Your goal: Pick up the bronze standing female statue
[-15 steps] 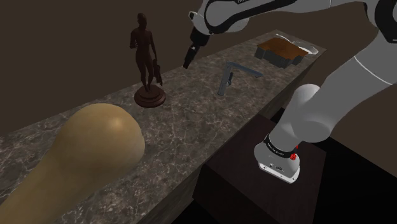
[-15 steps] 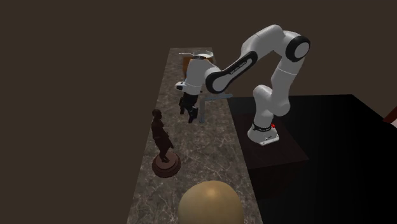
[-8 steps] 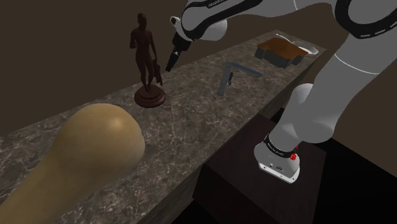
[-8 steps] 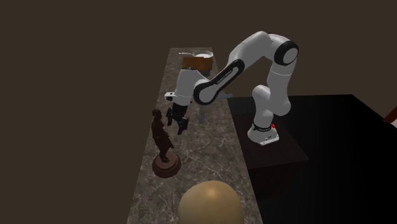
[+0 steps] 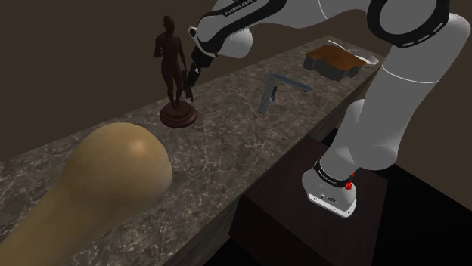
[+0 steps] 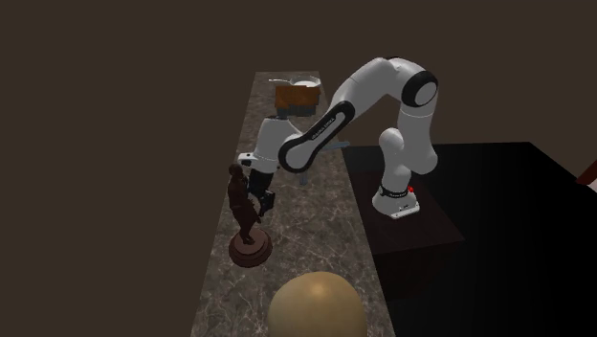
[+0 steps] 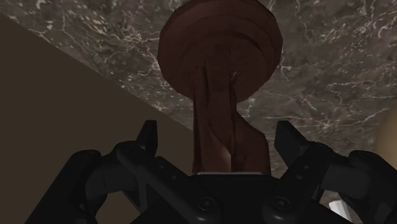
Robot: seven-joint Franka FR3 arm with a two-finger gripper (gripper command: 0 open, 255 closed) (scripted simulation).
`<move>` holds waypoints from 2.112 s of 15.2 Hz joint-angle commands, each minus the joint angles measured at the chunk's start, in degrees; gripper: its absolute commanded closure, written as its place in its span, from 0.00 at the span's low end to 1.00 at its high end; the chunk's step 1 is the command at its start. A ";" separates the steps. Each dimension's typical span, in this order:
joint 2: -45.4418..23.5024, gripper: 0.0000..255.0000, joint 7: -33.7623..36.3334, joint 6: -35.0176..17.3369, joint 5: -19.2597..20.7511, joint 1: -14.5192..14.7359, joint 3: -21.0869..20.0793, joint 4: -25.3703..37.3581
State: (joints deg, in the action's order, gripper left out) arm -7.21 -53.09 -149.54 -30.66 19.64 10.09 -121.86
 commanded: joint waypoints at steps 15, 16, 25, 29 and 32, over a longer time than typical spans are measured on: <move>-2.20 1.00 -2.97 -2.67 -3.11 -0.29 -0.79 -0.79; -1.72 1.00 -2.32 -2.12 -2.43 -0.20 -0.60 -0.64; 2.18 1.00 2.96 3.14 3.03 0.26 0.61 1.41; 3.64 1.00 4.95 5.62 5.03 0.30 0.92 2.70; 4.03 1.00 5.49 6.34 5.56 0.30 0.99 3.11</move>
